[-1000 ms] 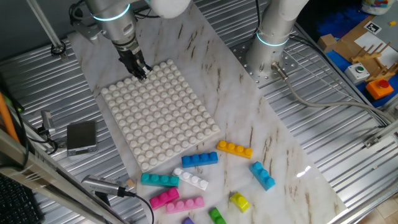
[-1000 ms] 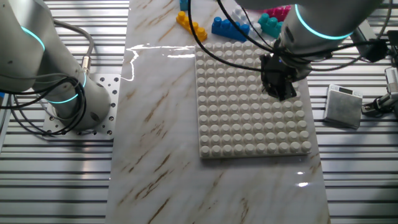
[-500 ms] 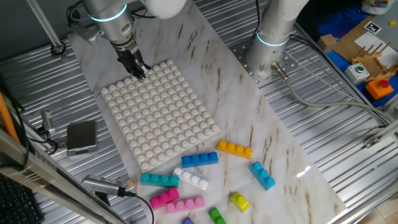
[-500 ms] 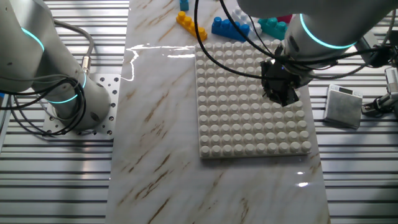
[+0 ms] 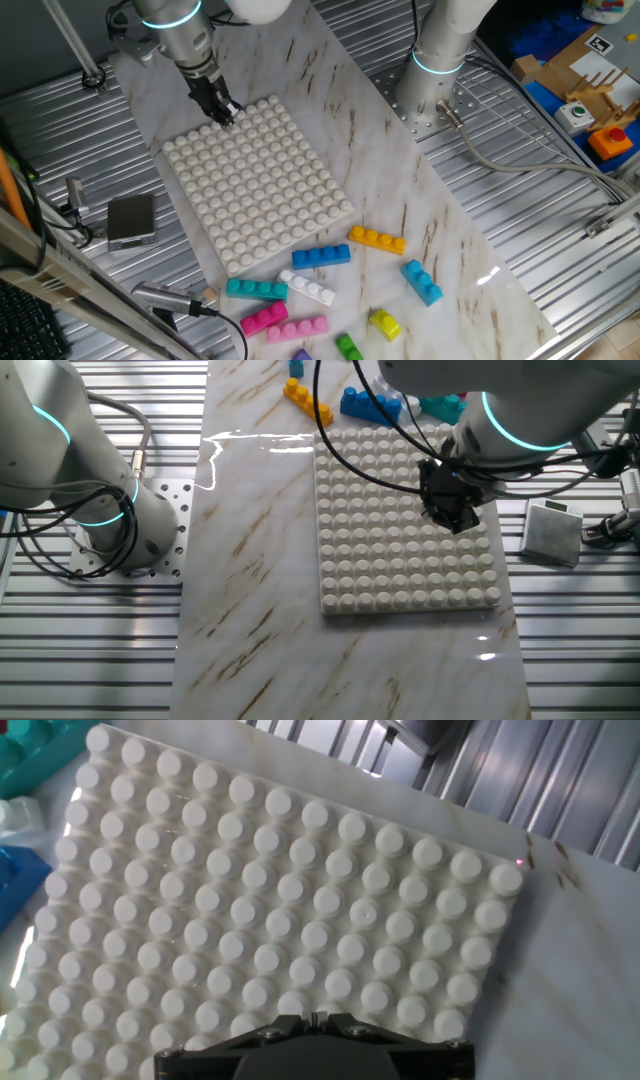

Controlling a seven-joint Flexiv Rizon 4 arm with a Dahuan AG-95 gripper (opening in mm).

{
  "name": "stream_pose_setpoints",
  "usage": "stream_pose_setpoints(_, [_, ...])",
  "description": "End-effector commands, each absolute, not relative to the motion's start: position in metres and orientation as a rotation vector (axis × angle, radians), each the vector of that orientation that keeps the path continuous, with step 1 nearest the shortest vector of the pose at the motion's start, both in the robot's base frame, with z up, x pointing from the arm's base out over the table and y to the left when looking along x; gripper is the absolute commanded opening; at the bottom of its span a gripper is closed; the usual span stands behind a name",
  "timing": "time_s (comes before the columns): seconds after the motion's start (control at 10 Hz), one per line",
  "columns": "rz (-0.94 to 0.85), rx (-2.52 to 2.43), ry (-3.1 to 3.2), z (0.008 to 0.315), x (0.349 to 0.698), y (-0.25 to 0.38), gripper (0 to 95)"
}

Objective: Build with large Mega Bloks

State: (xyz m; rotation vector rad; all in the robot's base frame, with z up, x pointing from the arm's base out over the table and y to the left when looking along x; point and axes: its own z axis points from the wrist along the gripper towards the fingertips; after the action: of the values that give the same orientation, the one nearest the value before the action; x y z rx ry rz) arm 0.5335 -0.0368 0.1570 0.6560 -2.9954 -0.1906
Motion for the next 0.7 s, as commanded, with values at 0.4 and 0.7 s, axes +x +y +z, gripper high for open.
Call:
stream_pose_setpoints(0.4, [-0.179, 0.678, -2.989, 0.157, 0.532, -0.037, 0.0])
stream_pose_setpoints(0.7, [-0.176, 0.651, -2.977, 0.156, 0.536, -0.021, 0.0])
